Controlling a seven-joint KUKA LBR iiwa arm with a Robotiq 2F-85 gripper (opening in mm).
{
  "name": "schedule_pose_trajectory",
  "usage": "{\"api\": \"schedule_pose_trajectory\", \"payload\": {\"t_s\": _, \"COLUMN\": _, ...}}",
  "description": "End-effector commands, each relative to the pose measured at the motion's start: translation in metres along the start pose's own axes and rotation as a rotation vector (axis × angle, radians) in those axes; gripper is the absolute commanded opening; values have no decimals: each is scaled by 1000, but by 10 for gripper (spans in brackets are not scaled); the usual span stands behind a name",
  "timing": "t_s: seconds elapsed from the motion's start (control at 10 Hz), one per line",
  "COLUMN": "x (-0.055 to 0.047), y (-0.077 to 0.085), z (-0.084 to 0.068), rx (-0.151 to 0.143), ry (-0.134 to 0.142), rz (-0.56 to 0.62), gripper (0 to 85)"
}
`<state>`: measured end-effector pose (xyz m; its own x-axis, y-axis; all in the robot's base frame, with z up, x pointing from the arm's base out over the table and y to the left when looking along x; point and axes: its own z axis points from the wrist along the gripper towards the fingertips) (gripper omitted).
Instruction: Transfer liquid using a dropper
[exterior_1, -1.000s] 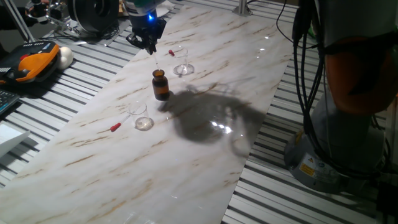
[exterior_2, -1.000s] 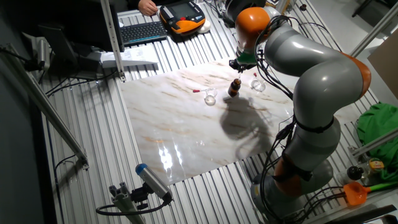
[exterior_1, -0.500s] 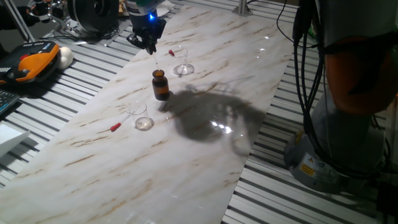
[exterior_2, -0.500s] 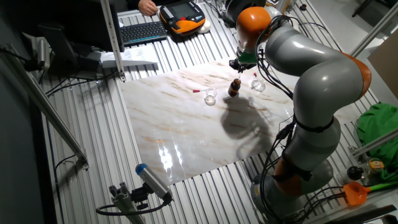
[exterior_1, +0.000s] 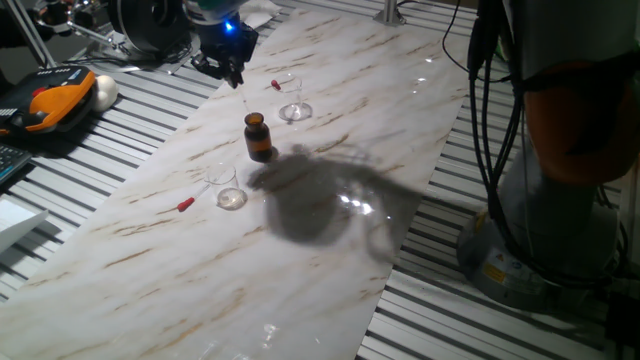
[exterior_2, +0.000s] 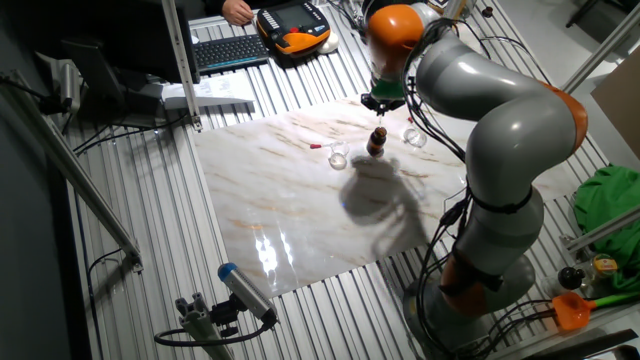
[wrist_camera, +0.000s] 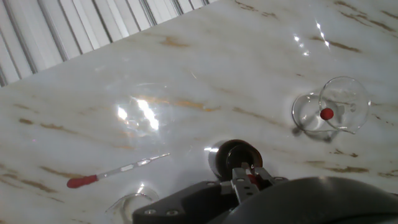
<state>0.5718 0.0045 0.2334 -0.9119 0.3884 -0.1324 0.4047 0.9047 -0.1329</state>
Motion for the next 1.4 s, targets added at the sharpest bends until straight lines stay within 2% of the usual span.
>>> {"api": "schedule_pose_trajectory", "payload": {"t_s": 0.0, "x": 2, "y": 4, "z": -5, "rx": 1, "ry": 3, "rz": 13, "gripper": 170}}
{"api": "schedule_pose_trajectory", "payload": {"t_s": 0.2, "x": 9, "y": 17, "z": -21, "rx": 30, "ry": 13, "rz": 50, "gripper": 170}}
{"api": "schedule_pose_trajectory", "payload": {"t_s": 0.3, "x": 10, "y": 18, "z": -24, "rx": 33, "ry": 16, "rz": 56, "gripper": 170}}
{"api": "schedule_pose_trajectory", "payload": {"t_s": 0.4, "x": 9, "y": 17, "z": -22, "rx": 36, "ry": 7, "rz": 50, "gripper": 170}}
{"api": "schedule_pose_trajectory", "payload": {"t_s": 0.5, "x": 8, "y": 17, "z": -22, "rx": 30, "ry": 6, "rz": 50, "gripper": 170}}
{"api": "schedule_pose_trajectory", "payload": {"t_s": 0.6, "x": 8, "y": 17, "z": -22, "rx": 11, "ry": 8, "rz": 56, "gripper": 170}}
{"api": "schedule_pose_trajectory", "payload": {"t_s": 0.7, "x": 8, "y": 17, "z": -22, "rx": 11, "ry": 5, "rz": 48, "gripper": 170}}
{"api": "schedule_pose_trajectory", "payload": {"t_s": 0.8, "x": 8, "y": 17, "z": -22, "rx": -12, "ry": 17, "rz": 25, "gripper": 170}}
{"api": "schedule_pose_trajectory", "payload": {"t_s": 1.0, "x": 8, "y": 17, "z": -22, "rx": -37, "ry": 58, "rz": -52, "gripper": 170}}
{"api": "schedule_pose_trajectory", "payload": {"t_s": 1.1, "x": 8, "y": 17, "z": -22, "rx": -47, "ry": 67, "rz": -70, "gripper": 170}}
{"api": "schedule_pose_trajectory", "payload": {"t_s": 1.2, "x": 8, "y": 17, "z": -22, "rx": -37, "ry": 64, "rz": -89, "gripper": 170}}
{"api": "schedule_pose_trajectory", "payload": {"t_s": 1.3, "x": 8, "y": 17, "z": -22, "rx": -30, "ry": 74, "rz": -100, "gripper": 170}}
